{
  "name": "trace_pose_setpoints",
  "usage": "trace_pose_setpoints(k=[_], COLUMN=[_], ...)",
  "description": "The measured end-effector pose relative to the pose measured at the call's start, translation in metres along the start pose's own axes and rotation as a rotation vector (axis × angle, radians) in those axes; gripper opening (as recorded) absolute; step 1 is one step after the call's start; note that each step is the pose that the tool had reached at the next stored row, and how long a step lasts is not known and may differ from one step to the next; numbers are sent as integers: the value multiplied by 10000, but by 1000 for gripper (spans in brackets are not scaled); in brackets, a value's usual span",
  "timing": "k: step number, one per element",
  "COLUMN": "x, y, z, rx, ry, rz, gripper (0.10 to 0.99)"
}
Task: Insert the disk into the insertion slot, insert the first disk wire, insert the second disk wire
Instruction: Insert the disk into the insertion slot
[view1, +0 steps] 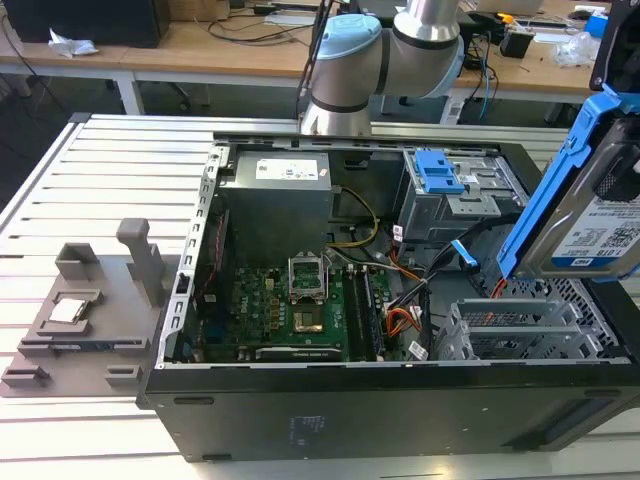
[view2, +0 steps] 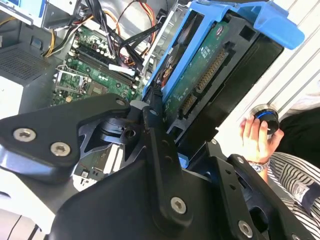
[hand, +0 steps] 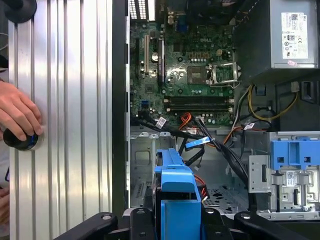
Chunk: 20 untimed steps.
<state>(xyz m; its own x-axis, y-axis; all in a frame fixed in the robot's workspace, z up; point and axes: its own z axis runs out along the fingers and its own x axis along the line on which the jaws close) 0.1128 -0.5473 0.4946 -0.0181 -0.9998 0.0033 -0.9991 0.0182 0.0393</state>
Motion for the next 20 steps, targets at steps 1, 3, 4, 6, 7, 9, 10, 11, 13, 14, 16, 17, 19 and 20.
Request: trace_pose_setpoints(k=[1,3,4,6,7,9,10,11,13,14,16,17,19,20], x=[0,0,0,0,0,-1,-1,-1,-1,-1,-1,-1,-1,-1], y=[-1,-2,-2,-4,-4,-5,-6,-7,-7,-8,-9,-9,-10,-10], z=[19,56,66,95,106,136,148,171,183,202,230,242,259,266], rx=[0,0,1,0,0,0,0,0,0,1,0,1,1,0], ry=[0,-1,-1,0,1,0,1,0,1,0,0,1,0,0], rz=[0,0,0,1,1,0,0,1,0,0,0,1,0,0], gripper=[361,361,361,361,361,361,361,361,361,361,361,361,361,361])
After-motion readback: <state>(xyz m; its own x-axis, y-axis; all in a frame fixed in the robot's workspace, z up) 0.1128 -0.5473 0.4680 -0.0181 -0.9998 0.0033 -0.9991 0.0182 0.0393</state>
